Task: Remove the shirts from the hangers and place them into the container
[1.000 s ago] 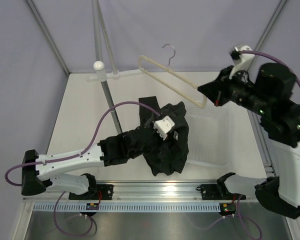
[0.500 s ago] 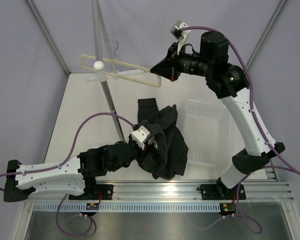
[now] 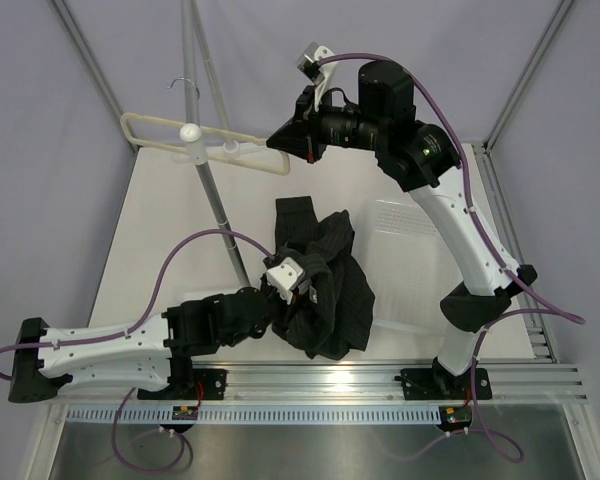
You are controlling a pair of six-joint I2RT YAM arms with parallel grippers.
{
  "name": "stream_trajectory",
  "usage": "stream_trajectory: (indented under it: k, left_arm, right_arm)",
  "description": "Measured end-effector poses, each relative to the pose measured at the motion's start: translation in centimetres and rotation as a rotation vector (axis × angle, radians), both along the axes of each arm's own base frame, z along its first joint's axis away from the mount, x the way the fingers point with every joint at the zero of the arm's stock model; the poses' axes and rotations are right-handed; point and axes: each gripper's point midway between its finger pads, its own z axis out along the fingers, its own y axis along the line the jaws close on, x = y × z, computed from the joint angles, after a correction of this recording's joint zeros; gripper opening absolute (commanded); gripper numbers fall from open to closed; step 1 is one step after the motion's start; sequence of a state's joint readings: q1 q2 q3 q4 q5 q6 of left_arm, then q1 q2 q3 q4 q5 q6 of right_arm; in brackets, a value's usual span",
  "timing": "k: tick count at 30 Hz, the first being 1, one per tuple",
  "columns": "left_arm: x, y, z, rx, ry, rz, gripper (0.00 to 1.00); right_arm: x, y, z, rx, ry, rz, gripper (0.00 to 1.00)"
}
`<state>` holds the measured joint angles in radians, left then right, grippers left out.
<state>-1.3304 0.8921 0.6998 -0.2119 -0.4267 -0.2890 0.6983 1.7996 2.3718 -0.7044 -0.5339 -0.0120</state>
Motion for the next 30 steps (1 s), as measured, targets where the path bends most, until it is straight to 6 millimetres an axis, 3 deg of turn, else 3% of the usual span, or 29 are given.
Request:
stream_trajectory:
  k: [3,5,6,7,8,9,12,14,18,23,27,30]
  left_arm:
    - [0.0,-0.1,-0.1,0.002,0.0,-0.002,0.0]
    - [0.0,-0.2,-0.1,0.005,-0.002,-0.006,0.0]
    - [0.0,-0.2,-0.2,0.008,-0.003,-0.008,0.0]
    - [0.0,-0.2,-0.2,0.011,-0.003,-0.01,0.0]
    - [-0.1,-0.3,-0.2,0.014,-0.003,-0.013,0.0]
    - [-0.1,-0.4,-0.1,0.02,-0.003,-0.02,0.0]
    - [-0.3,-1.1,1.2,0.017,-0.007,-0.045,0.0]
    - [-0.4,-1.9,3.1,-0.006,-0.014,-0.067,0.0]
    - [-0.6,-4.0,7.9,-0.049,-0.047,-0.118,0.0]
    - [-0.4,-7.4,14.2,-0.066,-0.113,-0.189,0.0]
    - [0.5,-10.4,21.1,-0.08,-0.22,-0.227,0.0]
    - [1.2,-12.1,26.1,-0.119,-0.321,-0.252,0.0]
  right_arm:
    - [-0.1,-0.2,0.5,0.002,-0.006,-0.003,0.01]
    - [0.0,-0.4,0.5,-0.003,-0.008,-0.018,0.29]
    - [0.1,-0.5,0.4,-0.007,-0.007,-0.031,0.48]
    - [0.3,-0.7,0.2,-0.015,-0.006,-0.051,0.6]
    - [0.5,-0.9,0.0,-0.024,-0.007,-0.07,0.83]
    - [0.6,-1.3,-0.2,-0.034,-0.006,-0.096,0.99]
    - [0.7,-3.1,-0.7,-0.066,-0.017,-0.187,0.99]
    - [0.4,-5.3,-0.3,-0.077,-0.025,-0.273,1.0]
    - [-1.5,-11.6,2.9,-0.04,-0.068,-0.49,1.0]
    - [-6.7,-20.4,6.2,0.057,-0.094,-0.691,0.99]
    - [-11.0,-26.2,5.1,0.134,-0.036,-0.805,0.99]
    - [-13.7,-28.2,1.6,0.165,0.034,-0.818,0.95]
